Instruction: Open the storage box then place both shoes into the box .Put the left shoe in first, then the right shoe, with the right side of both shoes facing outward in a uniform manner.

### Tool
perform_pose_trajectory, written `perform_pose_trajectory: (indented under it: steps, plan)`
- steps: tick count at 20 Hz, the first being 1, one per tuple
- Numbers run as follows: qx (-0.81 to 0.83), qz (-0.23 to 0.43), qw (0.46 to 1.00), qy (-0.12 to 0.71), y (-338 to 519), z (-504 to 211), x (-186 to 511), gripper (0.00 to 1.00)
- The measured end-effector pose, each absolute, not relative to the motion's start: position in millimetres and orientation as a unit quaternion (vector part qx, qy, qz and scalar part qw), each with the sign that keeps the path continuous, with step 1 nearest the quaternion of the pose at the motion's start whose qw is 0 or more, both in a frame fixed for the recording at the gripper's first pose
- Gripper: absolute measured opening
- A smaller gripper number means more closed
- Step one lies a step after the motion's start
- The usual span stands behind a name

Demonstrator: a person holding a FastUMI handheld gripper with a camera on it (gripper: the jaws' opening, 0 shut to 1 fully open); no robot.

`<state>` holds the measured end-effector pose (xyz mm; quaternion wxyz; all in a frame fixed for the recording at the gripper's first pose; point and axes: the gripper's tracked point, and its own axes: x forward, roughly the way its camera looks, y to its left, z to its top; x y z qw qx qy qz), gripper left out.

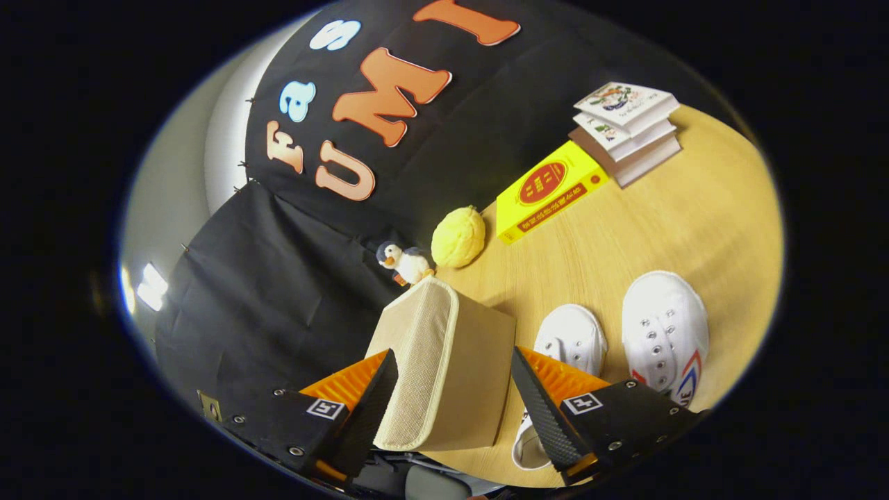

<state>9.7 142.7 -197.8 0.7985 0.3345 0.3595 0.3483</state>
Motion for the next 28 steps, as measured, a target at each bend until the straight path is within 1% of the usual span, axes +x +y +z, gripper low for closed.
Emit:
perform_pose_trajectory:
  steps: [3,8,14,16,17,18,19,20,21,22,23,24,25,27,28]
  plan:
    - [0.350,0.384,0.758,0.395,165,-210,-4,0.98]
    - [0.361,0.432,0.711,0.422,196,-214,-21,0.98]
    - [0.379,0.465,0.665,0.445,220,-211,-35,0.97]
    - [0.386,0.472,0.659,0.441,221,-204,-39,0.94]
    - [0.386,0.471,0.659,0.441,221,-203,-39,0.83]
    - [0.389,0.474,0.656,0.440,220,-200,-40,0.79]
    - [0.395,0.474,0.655,0.436,217,-195,-41,0.70]
    - [0.403,0.475,0.654,0.429,213,-188,-40,0.64]
    - [0.411,0.475,0.654,0.421,210,-181,-40,0.51]
    - [0.419,0.471,0.659,0.410,206,-174,-36,0.44]
    - [0.423,0.467,0.664,0.402,204,-168,-35,0.27]
    - [0.427,0.464,0.669,0.394,201,-160,-34,0.21]
    - [0.428,0.461,0.673,0.389,201,-152,-35,0.11]
    - [0.424,0.462,0.681,0.378,205,-134,-39,0.04]
    - [0.422,0.468,0.683,0.370,211,-122,-42,0.04]
